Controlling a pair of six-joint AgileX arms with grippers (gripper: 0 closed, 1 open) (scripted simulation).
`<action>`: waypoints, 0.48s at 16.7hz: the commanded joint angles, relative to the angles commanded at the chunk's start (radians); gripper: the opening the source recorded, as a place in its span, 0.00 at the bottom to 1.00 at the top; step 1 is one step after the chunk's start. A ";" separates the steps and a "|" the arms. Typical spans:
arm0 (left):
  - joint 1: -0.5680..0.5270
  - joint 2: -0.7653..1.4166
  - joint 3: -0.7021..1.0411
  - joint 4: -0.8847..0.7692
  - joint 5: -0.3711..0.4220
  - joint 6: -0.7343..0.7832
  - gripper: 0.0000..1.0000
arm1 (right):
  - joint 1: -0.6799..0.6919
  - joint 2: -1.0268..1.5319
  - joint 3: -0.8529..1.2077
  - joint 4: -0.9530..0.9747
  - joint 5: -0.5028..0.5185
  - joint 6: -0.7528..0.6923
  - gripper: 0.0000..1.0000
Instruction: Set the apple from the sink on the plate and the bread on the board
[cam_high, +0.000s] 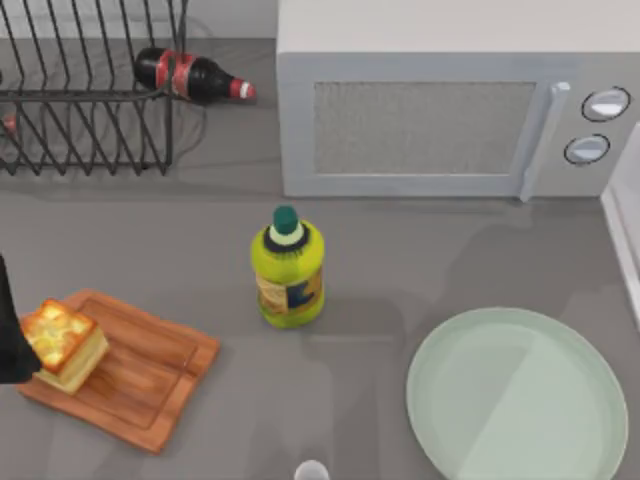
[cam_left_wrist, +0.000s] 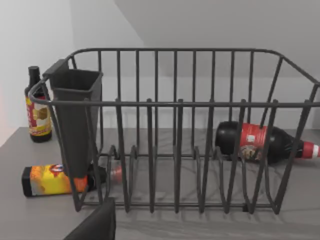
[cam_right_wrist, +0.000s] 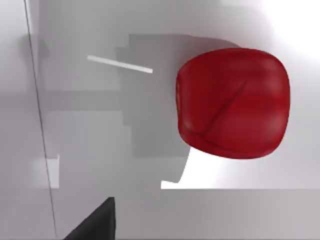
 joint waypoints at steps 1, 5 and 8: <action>0.000 0.000 0.000 0.000 0.000 0.000 1.00 | 0.000 0.025 -0.016 0.041 0.000 0.000 1.00; 0.000 0.000 0.000 0.000 0.000 0.000 1.00 | -0.002 0.142 -0.094 0.251 0.001 0.002 1.00; 0.000 0.000 0.000 0.000 0.000 0.000 1.00 | -0.003 0.216 -0.143 0.370 0.002 0.003 1.00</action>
